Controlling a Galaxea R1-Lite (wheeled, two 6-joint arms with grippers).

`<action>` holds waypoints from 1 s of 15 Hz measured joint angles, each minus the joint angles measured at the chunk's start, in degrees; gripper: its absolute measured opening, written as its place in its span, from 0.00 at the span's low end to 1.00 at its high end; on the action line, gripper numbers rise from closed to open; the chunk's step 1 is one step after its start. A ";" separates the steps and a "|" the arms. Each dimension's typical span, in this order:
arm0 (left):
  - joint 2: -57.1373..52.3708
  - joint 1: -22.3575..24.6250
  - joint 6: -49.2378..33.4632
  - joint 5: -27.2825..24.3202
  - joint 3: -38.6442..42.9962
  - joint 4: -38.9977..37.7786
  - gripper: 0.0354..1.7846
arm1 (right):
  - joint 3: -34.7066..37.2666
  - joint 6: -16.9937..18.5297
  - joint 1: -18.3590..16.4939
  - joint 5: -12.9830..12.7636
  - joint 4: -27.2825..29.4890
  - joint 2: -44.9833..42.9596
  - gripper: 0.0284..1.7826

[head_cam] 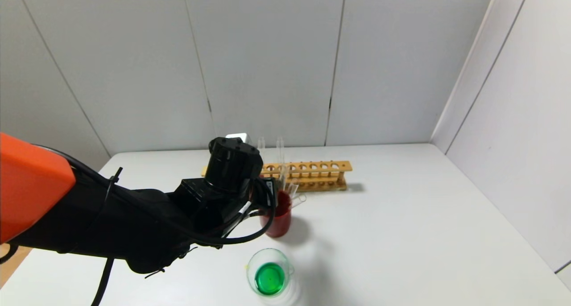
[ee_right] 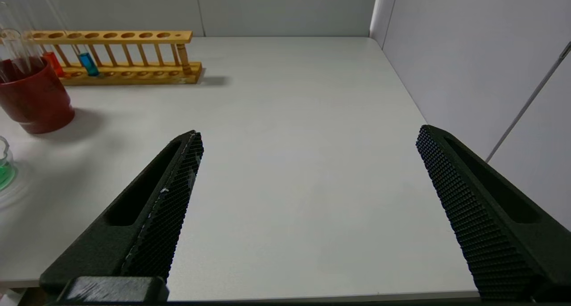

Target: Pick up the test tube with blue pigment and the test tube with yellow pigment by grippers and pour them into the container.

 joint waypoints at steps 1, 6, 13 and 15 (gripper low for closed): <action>0.00 -0.20 0.11 0.00 0.02 -0.04 0.77 | 0.00 0.00 0.00 -0.02 0.00 0.00 0.98; -3.34 -0.99 2.17 1.07 -0.29 0.62 0.98 | 0.00 0.00 0.00 -0.02 0.00 0.00 0.98; -24.62 4.00 15.76 14.97 0.88 12.01 0.98 | 0.00 0.00 0.00 -0.02 0.02 0.00 0.98; -33.83 6.78 16.26 17.01 3.39 17.25 0.98 | 0.00 -0.02 0.00 -0.02 0.00 0.00 0.98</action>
